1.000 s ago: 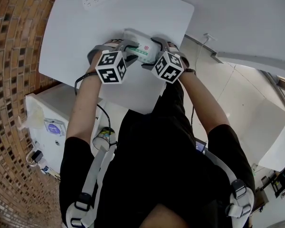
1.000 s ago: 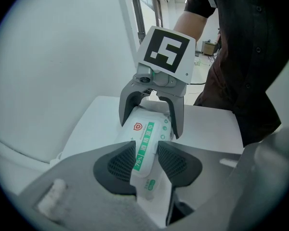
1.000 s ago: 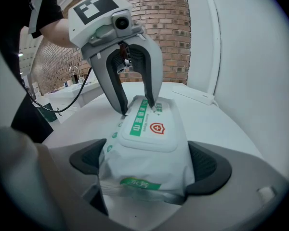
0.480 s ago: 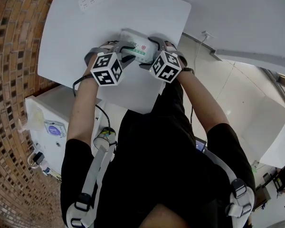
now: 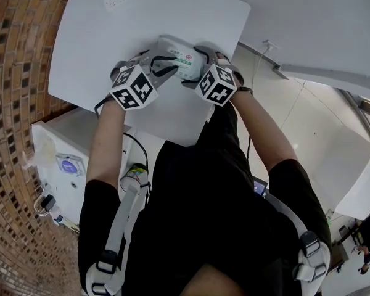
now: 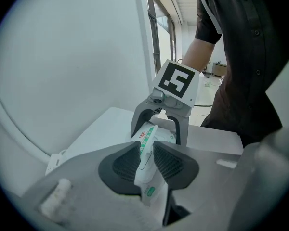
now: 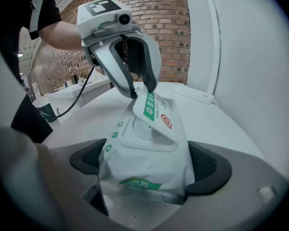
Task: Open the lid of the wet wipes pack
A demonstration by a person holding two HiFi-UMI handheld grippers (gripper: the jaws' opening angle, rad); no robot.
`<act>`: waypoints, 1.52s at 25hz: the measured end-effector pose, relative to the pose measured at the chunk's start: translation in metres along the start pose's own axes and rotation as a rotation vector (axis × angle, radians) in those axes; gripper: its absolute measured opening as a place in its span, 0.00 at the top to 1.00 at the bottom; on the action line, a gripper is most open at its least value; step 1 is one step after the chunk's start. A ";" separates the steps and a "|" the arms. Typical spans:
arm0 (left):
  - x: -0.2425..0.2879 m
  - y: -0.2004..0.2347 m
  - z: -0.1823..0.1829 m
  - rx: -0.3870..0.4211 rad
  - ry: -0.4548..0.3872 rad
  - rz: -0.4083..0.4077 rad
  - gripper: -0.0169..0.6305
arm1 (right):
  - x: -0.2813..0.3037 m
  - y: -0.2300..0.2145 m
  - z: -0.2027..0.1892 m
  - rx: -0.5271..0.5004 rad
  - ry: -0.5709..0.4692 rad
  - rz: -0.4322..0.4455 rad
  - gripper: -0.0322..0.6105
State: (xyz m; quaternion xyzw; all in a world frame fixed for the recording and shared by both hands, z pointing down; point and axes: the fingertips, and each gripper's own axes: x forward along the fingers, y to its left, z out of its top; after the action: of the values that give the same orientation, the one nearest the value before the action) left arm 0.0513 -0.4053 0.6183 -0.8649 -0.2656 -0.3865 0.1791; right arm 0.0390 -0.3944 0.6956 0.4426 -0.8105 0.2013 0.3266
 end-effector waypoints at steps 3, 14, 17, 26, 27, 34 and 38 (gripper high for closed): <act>-0.002 0.002 0.003 0.020 0.002 0.006 0.84 | 0.001 0.001 0.000 0.000 0.001 -0.001 0.14; -0.006 0.031 0.017 0.063 -0.016 0.047 0.84 | 0.001 0.002 0.001 -0.002 0.005 -0.003 0.14; -0.002 0.045 0.021 0.058 -0.021 0.055 0.84 | 0.001 0.002 0.000 0.000 0.004 -0.003 0.13; 0.010 0.072 0.025 -0.045 -0.084 0.068 0.84 | 0.000 0.002 0.002 0.021 -0.014 -0.018 0.13; 0.012 0.074 0.024 -0.060 -0.090 0.069 0.84 | 0.000 0.002 0.002 0.023 -0.018 -0.021 0.13; 0.034 0.086 0.021 -0.079 -0.048 0.059 0.83 | -0.003 0.001 0.001 0.042 -0.034 -0.023 0.12; 0.042 0.088 0.011 -0.108 -0.035 0.062 0.83 | -0.007 0.002 -0.001 0.045 -0.040 -0.013 0.12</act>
State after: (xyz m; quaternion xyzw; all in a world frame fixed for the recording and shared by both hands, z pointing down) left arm 0.1340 -0.4565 0.6336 -0.8876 -0.2205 -0.3796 0.1393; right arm 0.0398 -0.3889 0.6912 0.4588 -0.8094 0.2083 0.3015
